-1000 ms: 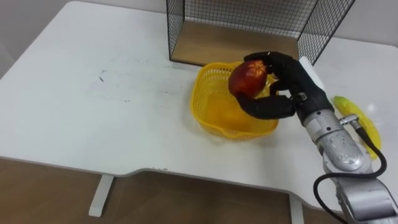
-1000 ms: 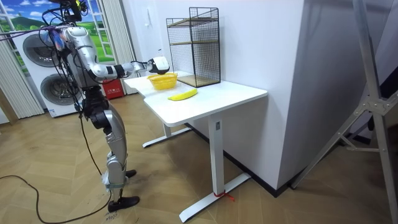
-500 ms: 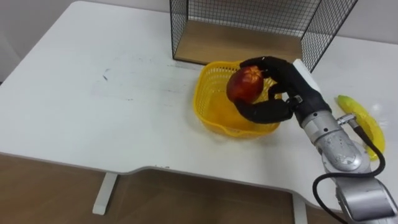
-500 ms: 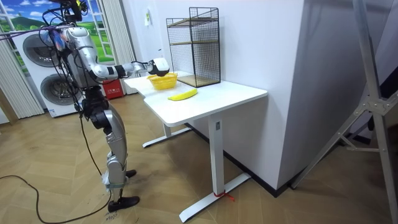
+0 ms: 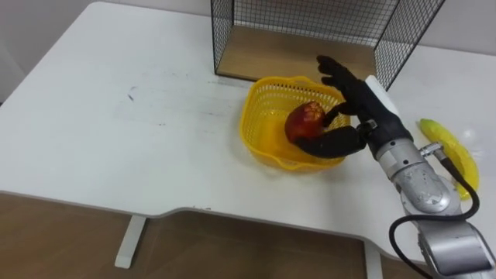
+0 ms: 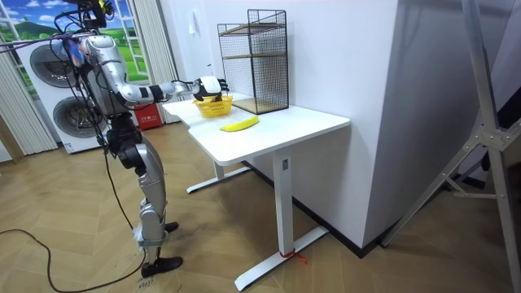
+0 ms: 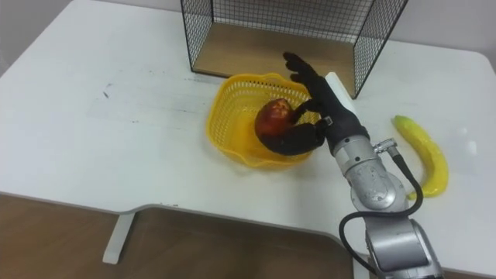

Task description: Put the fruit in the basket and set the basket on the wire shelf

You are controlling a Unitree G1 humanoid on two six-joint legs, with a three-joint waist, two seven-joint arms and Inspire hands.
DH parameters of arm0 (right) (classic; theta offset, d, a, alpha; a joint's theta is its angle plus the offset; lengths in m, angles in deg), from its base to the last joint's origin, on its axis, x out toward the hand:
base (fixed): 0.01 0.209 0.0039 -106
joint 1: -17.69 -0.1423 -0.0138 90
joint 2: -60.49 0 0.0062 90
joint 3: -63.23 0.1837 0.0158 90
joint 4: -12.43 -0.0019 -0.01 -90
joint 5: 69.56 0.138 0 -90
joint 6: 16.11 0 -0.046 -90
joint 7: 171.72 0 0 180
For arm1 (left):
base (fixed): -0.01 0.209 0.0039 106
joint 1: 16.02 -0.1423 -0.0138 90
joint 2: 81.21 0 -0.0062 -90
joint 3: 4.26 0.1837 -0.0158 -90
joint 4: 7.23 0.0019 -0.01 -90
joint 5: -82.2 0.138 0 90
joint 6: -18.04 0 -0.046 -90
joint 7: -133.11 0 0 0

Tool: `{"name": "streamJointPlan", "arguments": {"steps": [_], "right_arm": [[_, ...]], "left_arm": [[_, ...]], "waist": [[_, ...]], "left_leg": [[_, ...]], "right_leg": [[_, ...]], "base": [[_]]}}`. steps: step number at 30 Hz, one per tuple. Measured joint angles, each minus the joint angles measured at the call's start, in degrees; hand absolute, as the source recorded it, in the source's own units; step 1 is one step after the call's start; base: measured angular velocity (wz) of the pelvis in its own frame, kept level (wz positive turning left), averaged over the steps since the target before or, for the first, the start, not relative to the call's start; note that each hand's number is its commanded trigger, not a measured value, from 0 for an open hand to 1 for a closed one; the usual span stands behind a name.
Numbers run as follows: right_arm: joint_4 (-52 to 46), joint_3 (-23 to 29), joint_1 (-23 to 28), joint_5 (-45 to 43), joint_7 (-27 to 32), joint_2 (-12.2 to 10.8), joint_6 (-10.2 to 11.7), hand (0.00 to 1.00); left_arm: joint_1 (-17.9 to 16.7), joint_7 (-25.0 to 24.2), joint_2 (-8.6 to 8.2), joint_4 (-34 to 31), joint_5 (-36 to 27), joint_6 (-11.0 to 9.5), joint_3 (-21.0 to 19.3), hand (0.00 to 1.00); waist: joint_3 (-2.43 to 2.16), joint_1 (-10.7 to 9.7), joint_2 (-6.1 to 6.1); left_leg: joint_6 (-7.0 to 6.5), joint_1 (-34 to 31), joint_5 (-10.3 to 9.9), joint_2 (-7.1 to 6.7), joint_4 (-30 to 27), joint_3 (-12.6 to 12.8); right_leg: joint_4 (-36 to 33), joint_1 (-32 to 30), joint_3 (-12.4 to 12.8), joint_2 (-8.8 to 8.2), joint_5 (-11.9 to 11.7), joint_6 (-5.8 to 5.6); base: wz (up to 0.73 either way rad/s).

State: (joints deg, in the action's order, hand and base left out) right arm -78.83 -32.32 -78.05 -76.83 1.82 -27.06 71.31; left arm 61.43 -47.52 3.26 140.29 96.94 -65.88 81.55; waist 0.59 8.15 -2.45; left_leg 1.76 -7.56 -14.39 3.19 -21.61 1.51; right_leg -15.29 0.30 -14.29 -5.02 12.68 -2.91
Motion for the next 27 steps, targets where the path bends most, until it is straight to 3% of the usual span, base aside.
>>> {"name": "streamJointPlan", "arguments": {"steps": [22,27], "right_arm": [[0.01,0.05,0.00,0.63,0.32,-0.01,0.00,0.00],[-0.06,0.25,-0.01,1.30,1.38,-0.02,0.04,0.00]], "left_arm": [[0.44,0.18,0.00,-0.15,-0.28,0.15,1.04,0.00],[0.70,0.00,-0.01,-0.16,-0.43,-0.34,0.98,0.00]], "waist": [[0.01,-0.28,-0.15],[-0.19,-0.29,-0.43]], "left_leg": [[0.00,0.04,0.00,0.02,-0.04,0.04],[-0.01,0.25,0.00,0.03,0.15,0.39]], "right_leg": [[-0.32,-0.11,0.01,-0.04,0.00,0.00],[-0.25,-0.11,0.33,-0.07,0.00,0.00]], "base": [[0.00],[-0.02]]}}
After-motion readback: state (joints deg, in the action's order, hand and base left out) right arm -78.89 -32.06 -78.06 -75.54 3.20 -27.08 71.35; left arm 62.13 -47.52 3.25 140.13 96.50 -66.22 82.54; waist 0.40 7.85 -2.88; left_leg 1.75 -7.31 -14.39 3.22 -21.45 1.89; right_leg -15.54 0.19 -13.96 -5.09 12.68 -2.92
